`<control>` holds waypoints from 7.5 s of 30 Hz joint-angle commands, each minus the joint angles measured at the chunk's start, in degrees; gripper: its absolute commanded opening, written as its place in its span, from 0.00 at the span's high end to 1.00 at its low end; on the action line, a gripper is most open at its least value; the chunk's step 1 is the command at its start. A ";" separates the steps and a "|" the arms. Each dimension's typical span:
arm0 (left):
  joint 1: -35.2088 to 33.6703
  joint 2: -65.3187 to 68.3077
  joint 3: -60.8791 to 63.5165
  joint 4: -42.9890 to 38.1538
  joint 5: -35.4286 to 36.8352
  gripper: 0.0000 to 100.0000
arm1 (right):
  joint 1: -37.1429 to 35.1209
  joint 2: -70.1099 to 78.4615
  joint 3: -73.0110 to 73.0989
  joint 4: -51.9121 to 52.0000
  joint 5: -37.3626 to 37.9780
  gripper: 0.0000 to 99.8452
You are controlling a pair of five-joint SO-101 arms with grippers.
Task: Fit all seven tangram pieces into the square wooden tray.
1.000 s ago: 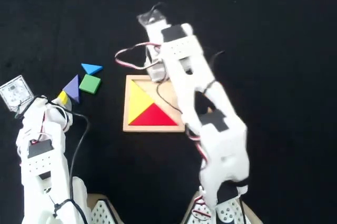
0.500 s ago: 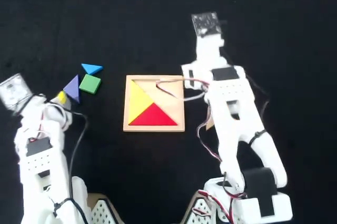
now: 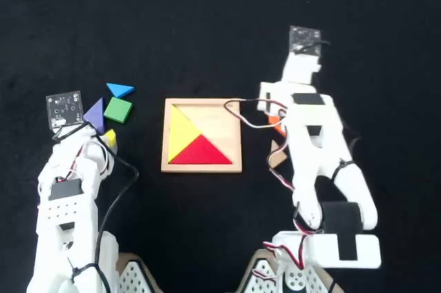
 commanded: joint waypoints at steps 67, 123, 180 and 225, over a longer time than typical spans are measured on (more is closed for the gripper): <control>6.99 41.67 -34.59 4.48 2.81 0.78 | -1.93 15.87 -22.55 21.36 -0.70 0.76; 7.08 41.67 -33.71 3.52 2.81 0.78 | -19.25 5.23 -12.70 24.26 -4.92 0.98; 7.16 41.67 -33.71 3.52 2.81 0.78 | -21.45 13.76 -16.92 28.40 -12.40 0.90; 8.84 41.67 -31.08 -0.88 2.81 0.78 | -21.71 6.90 -12.53 26.46 -5.63 0.80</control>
